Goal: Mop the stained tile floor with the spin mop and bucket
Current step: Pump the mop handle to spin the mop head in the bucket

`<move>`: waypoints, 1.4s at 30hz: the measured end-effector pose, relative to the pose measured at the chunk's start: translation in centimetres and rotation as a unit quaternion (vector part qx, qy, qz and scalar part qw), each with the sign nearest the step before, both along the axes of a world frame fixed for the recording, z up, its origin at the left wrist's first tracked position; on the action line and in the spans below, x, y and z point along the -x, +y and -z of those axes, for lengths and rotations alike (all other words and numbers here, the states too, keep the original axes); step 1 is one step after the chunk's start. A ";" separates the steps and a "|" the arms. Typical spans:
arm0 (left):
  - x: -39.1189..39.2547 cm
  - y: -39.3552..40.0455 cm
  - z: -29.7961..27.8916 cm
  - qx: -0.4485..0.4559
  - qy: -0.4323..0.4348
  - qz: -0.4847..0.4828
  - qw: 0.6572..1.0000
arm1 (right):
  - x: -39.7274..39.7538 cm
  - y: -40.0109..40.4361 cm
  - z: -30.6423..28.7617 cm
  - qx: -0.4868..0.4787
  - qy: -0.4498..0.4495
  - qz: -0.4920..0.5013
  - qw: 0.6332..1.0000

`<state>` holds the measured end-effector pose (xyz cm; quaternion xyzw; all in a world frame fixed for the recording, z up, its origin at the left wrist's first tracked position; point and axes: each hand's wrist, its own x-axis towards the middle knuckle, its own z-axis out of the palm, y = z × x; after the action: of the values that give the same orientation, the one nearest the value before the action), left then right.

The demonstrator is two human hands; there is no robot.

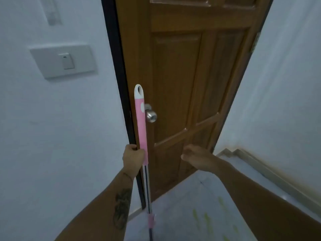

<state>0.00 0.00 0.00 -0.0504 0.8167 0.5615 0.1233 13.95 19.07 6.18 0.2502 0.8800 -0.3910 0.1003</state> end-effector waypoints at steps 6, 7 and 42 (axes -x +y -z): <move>1.2 2.5 0.8 0.011 -0.014 0.028 0.999 | 0.8 2.7 2.2 0.014 -0.028 -0.026 0.999; 1.5 2.9 0.9 0.016 -0.014 0.030 0.999 | 0.8 3.0 2.5 0.017 -0.027 -0.028 0.999; -17.2 -15.1 5.4 0.103 -0.043 0.521 0.846 | -10.1 -25.8 -0.9 0.157 0.289 0.084 0.941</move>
<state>17.18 -15.09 -5.41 0.3462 0.7697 0.3249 0.4267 24.05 -6.68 7.12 0.1801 0.7743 -0.5868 -0.1538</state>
